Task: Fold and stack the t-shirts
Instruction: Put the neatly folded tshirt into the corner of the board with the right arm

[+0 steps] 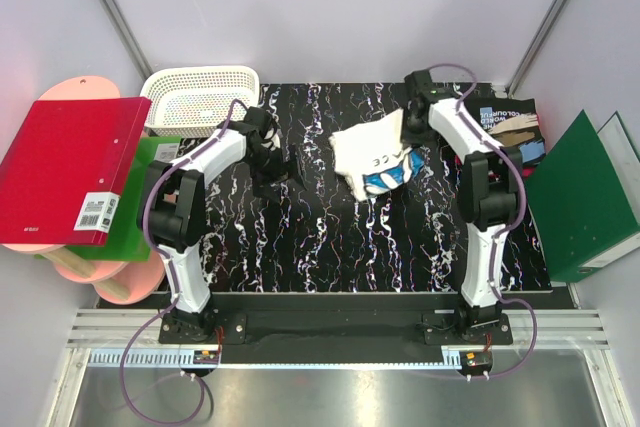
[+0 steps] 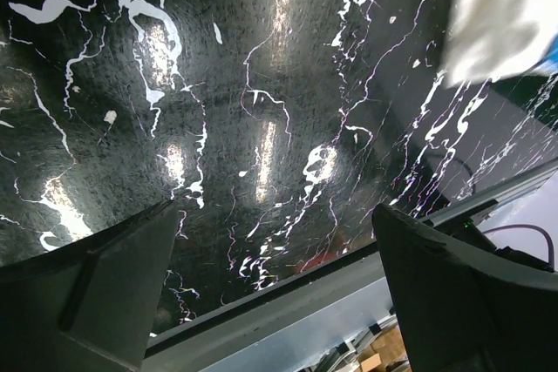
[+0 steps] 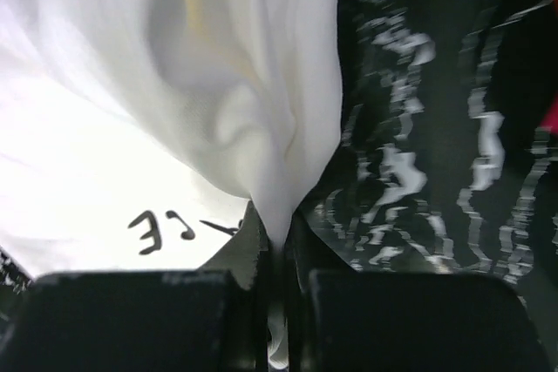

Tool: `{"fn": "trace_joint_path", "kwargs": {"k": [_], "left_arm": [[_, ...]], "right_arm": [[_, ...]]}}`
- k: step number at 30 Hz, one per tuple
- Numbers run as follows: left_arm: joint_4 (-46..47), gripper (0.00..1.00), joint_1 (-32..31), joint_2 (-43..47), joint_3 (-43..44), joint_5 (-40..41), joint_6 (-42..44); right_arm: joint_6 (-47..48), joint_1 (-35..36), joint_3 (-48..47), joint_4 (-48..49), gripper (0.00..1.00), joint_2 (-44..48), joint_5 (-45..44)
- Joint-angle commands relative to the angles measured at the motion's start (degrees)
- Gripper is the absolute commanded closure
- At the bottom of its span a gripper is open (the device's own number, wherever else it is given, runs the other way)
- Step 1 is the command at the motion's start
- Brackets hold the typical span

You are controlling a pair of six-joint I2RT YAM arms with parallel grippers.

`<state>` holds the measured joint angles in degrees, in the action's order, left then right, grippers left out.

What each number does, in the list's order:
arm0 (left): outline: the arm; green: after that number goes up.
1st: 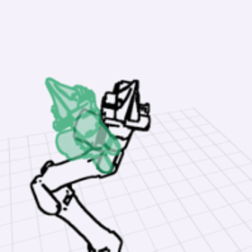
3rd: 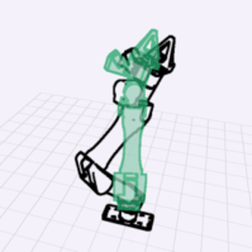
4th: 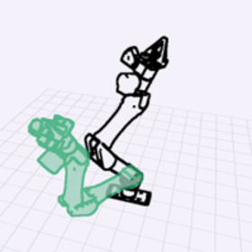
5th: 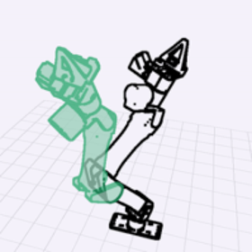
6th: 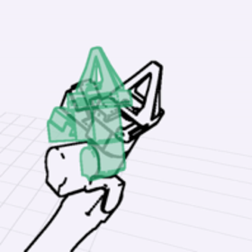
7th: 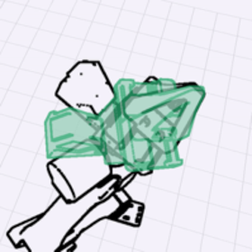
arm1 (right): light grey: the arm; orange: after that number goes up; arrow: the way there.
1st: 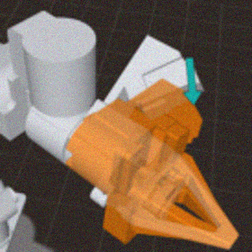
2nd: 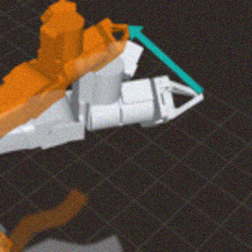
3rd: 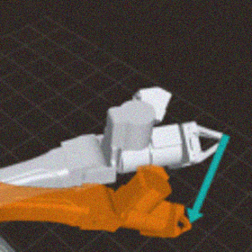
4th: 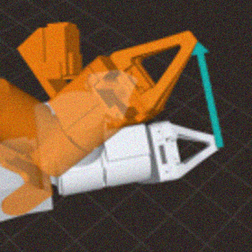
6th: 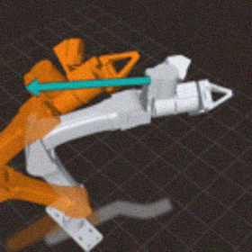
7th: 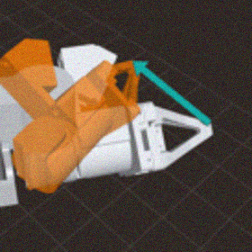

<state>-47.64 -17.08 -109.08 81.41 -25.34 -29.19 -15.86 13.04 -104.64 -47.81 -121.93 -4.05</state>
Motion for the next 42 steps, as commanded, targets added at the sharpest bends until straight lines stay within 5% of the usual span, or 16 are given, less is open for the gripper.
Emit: {"fn": "trace_joint_path", "kwargs": {"k": [1, 11, 19, 29, 37, 38, 41, 42], "left_arm": [[0.2, 0.01, 0.2, 1.1, 1.3, -0.4, 1.3], [0.3, 0.01, 0.2, 1.5, -0.5, -0.1, 2.2], [0.4, 0.01, 0.2, 1.6, -0.8, -0.3, 2.6], [0.0, 0.01, 0.2, 2.1, -1.8, -0.8, 3.3], [-1.2, 0.01, 0.2, 1.8, -1.1, -0.7, 4.1], [-1.4, 0.01, 0.2, 1.7, -1.0, -0.7, 4.1], [-1.8, 0.01, 0.2, 1.1, -0.5, -1.0, 4.3], [-1.8, 0.01, 0.2, 1.1, -0.3, -1.2, 4.3]], "right_arm": [[4.8, -1.3, -5.4, -0.3, 1.0, 7.1, -13.2], [8.3, -3.6, -18.2, -1.9, 1.0, 6.7, -23.5], [6.9, -15.3, -26.3, -5.5, 1.0, 4.2, -25.3], [4.1, -27.5, -31.7, -12.9, 1.0, -10.3, -27.3], [3.3, -30.3, -34.6, -13.3, 0.99, -15.4, -26.6], [3.4, -30.3, -35.0, -13.4, 0.8, -15.8, -25.7], [2.2, -30.1, -35.9, -13.4, 0.53, -14.0, -23.4], [1.8, -29.8, -35.7, -13.4, 0.18, -13.0, -24.8]]}}
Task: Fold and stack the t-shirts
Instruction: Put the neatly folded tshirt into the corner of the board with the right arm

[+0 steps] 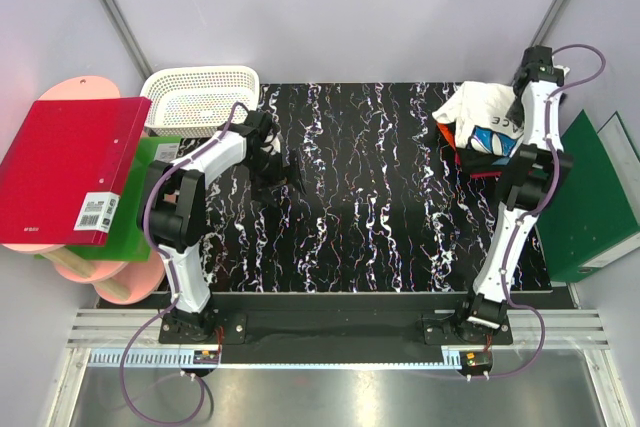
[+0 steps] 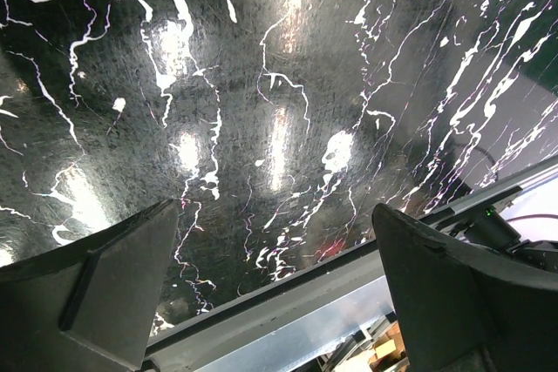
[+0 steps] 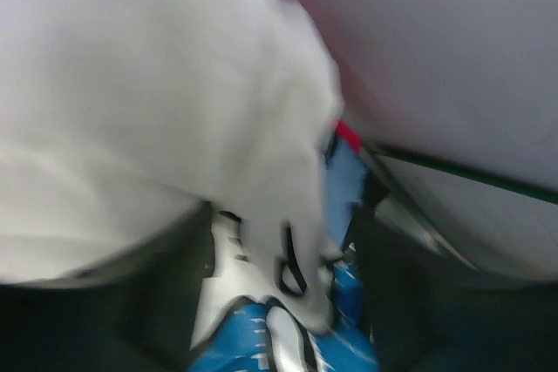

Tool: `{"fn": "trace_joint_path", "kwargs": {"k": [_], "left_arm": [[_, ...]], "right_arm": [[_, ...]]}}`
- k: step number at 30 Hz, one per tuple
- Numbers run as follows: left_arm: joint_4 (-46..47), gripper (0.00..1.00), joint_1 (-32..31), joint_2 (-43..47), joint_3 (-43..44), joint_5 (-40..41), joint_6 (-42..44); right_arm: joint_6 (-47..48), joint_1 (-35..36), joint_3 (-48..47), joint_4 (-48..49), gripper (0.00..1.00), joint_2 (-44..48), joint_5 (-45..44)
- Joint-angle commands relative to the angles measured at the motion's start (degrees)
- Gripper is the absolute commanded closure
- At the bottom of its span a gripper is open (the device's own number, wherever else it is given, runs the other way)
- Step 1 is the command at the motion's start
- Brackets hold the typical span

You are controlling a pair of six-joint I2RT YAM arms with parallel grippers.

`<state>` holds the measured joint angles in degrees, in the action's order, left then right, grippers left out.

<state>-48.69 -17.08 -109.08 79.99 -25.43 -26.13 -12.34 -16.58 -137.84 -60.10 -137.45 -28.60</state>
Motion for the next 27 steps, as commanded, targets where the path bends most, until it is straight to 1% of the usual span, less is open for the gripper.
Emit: {"fn": "trace_joint_path", "kwargs": {"k": [1, 2, 3, 4, 5, 8, 9, 11, 12, 15, 16, 17, 19, 20, 22, 23, 24, 25, 26, 27], "left_arm": [[-0.9, 0.01, 0.2, 0.9, 1.3, -1.3, 1.3], [-0.9, 0.01, 0.2, 0.9, 1.4, -1.3, 1.3], [-0.8, 0.01, 0.2, 0.8, 1.5, -1.5, 1.3], [-0.9, 0.01, 0.2, 0.5, 1.5, -1.6, 1.3], [-0.8, 0.01, 0.2, 0.5, 1.5, -1.8, 1.3], [-0.8, 0.01, 0.2, -0.2, 1.6, -2.3, 1.3], [-0.8, 0.01, 0.1, -0.3, 1.6, -2.3, 1.4], [-0.8, 0.01, 0.2, -1.0, 1.8, -2.4, 1.6], [-0.8, 0.01, 0.2, -1.1, 1.8, -2.6, 1.6], [-0.8, 0.01, 0.2, -1.7, 2.1, -2.5, 1.8], [-0.8, 0.01, 0.2, -1.8, 2.2, -2.6, 1.9], [-0.8, 0.01, 0.2, -1.8, 2.2, -2.7, 2.0], [-0.4, 0.01, 0.2, -2.1, 2.1, -2.9, 2.0], [-0.5, 0.01, 0.2, -2.3, 2.1, -3.0, 2.0], [-0.1, 0.01, 0.2, -2.6, 2.1, -3.4, 1.9], [0.0, 0.01, 0.1, -2.6, 2.2, -3.7, 2.0], [0.2, 0.01, 0.2, -2.8, 2.4, -3.7, 2.0], [0.1, 0.01, 0.1, -3.0, 2.5, -3.7, 2.1], [0.2, 0.01, 0.2, -3.0, 2.6, -3.8, 2.3], [0.3, 0.01, 0.2, -3.1, 2.8, -4.2, 2.4]], "right_arm": [[-2.1, 0.0, -2.7, -1.0, 0.11, 4.9, -0.9], [-2.0, 0.1, -2.8, -0.7, 0.09, 6.2, -1.1], [-2.1, 0.1, -3.1, -0.6, 0.03, 7.6, -1.5], [-2.6, 0.1, -3.2, -0.5, 0.0, 8.9, -1.6], [-2.3, 0.2, -3.3, -0.2, 0.0, 11.9, -0.5], [-2.3, 0.3, -1.8, 1.0, 0.0, 17.6, 7.9], [-2.9, 0.4, 0.5, 2.0, 0.0, 19.0, 13.1], [-3.9, 0.9, 4.1, 3.3, 0.0, 22.2, 16.8], [-4.4, 1.0, 7.4, 3.4, 0.0, 22.8, 19.9], [-7.0, 1.3, 14.6, 2.4, 0.0, 25.5, 22.9], [-7.6, 1.3, 16.9, 2.4, 0.0, 27.4, 22.9], [-9.8, 1.2, 21.7, 2.5, 0.0, 28.5, 22.7], [-11.8, 0.9, 26.6, 3.4, 0.0, 31.9, 23.4], [-14.8, 0.5, 32.1, 4.2, 0.0, 33.2, 24.1], [-18.8, -1.9, 38.5, 9.3, 0.0, 37.5, 30.2], [-23.1, -2.7, 44.9, 11.4, 0.0, 39.0, 32.4], [-25.2, -4.7, 47.7, 15.8, 0.0, 40.4, 36.6], [-29.9, -5.4, 50.4, 17.5, 0.01, 42.9, 37.6], [-32.4, -6.0, 55.1, 19.1, 0.01, 44.0, 38.6], [-34.4, -6.5, 57.0, 22.4, 0.02, 45.1, 41.1]]}}
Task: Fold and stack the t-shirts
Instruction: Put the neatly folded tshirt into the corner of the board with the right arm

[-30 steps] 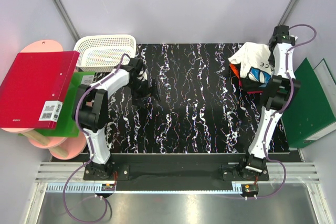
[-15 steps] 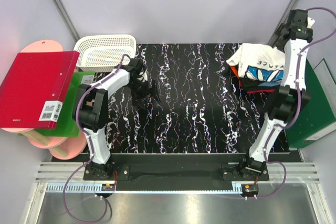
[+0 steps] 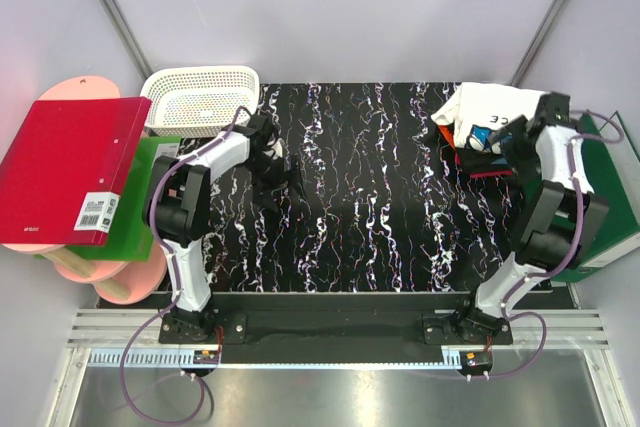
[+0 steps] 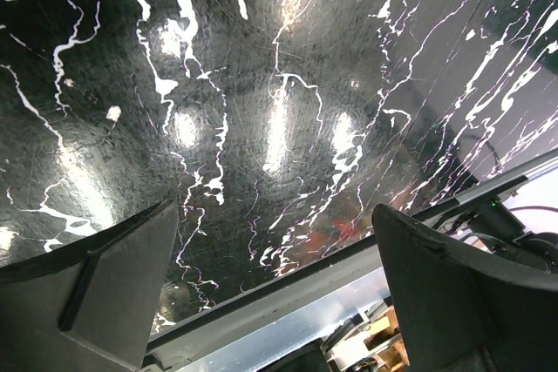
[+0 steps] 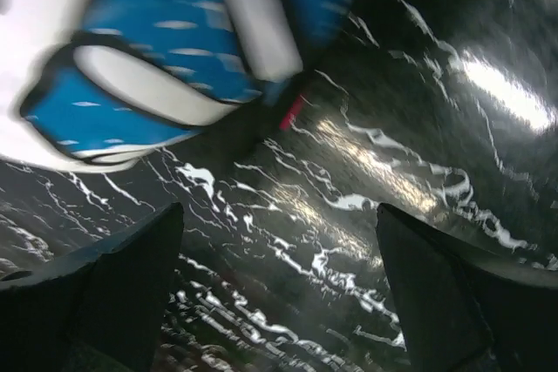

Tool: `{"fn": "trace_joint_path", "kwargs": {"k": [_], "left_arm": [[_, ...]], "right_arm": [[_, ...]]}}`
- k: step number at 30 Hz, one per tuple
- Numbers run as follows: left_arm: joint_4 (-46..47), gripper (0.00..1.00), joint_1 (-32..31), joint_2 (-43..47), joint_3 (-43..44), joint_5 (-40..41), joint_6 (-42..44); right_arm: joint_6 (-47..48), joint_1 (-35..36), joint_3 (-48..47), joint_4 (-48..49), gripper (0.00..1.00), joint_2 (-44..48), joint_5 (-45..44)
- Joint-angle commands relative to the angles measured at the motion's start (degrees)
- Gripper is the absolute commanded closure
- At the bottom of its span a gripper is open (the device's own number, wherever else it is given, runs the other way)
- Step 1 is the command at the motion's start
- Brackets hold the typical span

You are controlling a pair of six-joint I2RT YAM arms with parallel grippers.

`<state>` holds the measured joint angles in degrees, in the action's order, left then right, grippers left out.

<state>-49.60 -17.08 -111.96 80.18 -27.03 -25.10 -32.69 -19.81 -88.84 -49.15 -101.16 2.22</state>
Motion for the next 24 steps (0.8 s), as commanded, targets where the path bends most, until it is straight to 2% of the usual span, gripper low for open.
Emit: {"fn": "trace_joint_path", "kwargs": {"k": [1, 6, 10, 18, 24], "left_arm": [[1.3, 0.01, 0.2, -0.2, 2.7, -2.7, 1.4], [1.4, 0.01, 0.4, -0.7, 3.0, -4.3, 2.5], [1.4, 0.01, 1.0, -1.2, 3.5, -6.7, 4.4], [0.4, 0.01, 3.5, -3.3, 5.8, -9.5, 7.1], [0.7, 0.01, 3.5, -4.8, 6.5, -10.8, 6.6]], "right_arm": [[-17.6, -3.4, 9.6, 12.3, 0.02, 10.6, 10.3], [-29.5, -3.4, 20.4, 17.3, 0.03, 17.6, 7.4], [-33.1, -3.4, 24.5, 20.4, 0.03, 21.1, 2.4], [-36.4, -3.3, 26.2, 21.1, 0.03, 18.7, -3.3], [-34.9, -3.3, 22.4, 21.4, 0.04, 16.2, -8.9]]}}
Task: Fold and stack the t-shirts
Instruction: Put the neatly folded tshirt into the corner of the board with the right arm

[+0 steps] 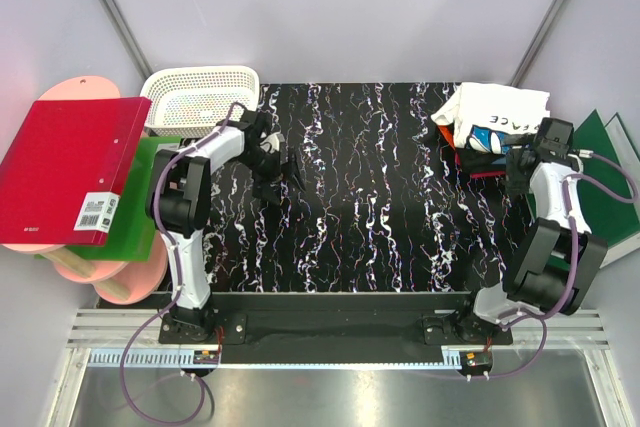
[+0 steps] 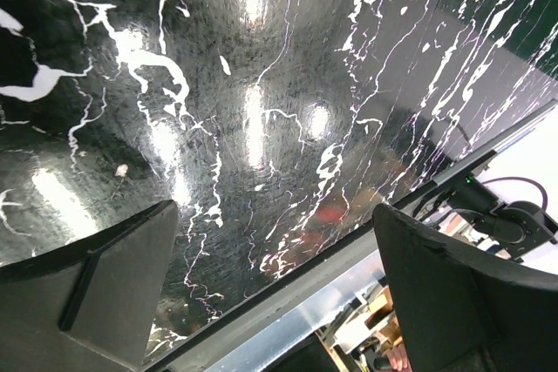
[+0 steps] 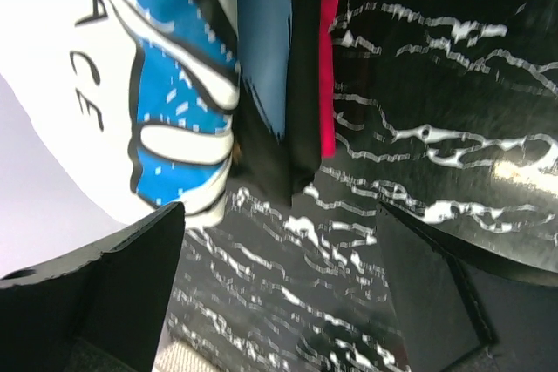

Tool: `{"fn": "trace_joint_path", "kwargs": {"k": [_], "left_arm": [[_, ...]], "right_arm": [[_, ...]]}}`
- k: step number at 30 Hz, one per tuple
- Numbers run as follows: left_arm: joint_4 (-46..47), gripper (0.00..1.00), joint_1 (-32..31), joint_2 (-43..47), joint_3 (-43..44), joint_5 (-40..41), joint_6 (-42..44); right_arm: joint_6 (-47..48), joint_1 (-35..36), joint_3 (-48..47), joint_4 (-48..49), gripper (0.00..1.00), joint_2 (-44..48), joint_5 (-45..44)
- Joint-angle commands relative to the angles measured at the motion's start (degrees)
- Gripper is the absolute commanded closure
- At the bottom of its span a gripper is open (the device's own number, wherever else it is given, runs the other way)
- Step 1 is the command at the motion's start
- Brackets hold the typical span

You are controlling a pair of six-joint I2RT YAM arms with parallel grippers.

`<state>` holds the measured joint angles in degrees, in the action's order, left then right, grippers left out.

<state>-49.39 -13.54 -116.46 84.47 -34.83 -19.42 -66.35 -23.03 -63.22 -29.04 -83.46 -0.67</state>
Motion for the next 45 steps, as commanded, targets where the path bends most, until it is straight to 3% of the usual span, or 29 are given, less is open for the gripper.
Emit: {"fn": "trace_joint_path", "kwargs": {"k": [1, 11, 16, 28, 37, 40, 42, 43, 45], "left_arm": [[0.9, 0.01, -0.1, -0.3, 2.1, -3.3, 0.8], [3.3, 0.01, -0.1, -2.5, 1.0, -7.3, 0.8], [3.2, 0.01, 0.6, -4.1, 1.4, -9.6, 1.4], [3.4, 0.01, 1.3, -7.5, 3.7, -12.7, 0.4], [3.5, 0.01, 1.7, -7.2, 2.9, -12.1, 0.6], [3.5, 0.01, 1.8, -6.8, 2.5, -11.8, 0.7], [3.4, 0.01, 2.1, -6.5, 2.4, -11.5, 0.7], [3.4, 0.01, 2.2, -6.3, 2.0, -11.3, 0.7], [3.4, 0.01, 2.4, -5.9, 1.8, -11.0, 0.8]], "right_arm": [[-1.2, -0.1, -3.9, 1.1, 0.04, -1.8, -7.5], [3.5, -0.2, -16.2, -3.5, 0.07, -4.8, -17.3], [2.2, -0.1, -19.8, -7.3, 0.07, -9.7, -15.5], [0.7, -0.1, -17.7, -11.2, 0.08, -9.3, -16.6], [2.6, -0.2, -18.9, -10.3, 0.13, -15.1, -18.4], [4.6, -0.1, -21.3, -10.2, 0.27, -18.2, -18.8], [5.3, -0.1, -22.4, -9.9, 0.54, -20.0, -18.9], [5.4, -0.1, -23.5, -9.8, 0.73, -20.5, -18.8], [5.5, -0.2, -25.1, -9.8, 0.96, -21.1, -18.1]]}}
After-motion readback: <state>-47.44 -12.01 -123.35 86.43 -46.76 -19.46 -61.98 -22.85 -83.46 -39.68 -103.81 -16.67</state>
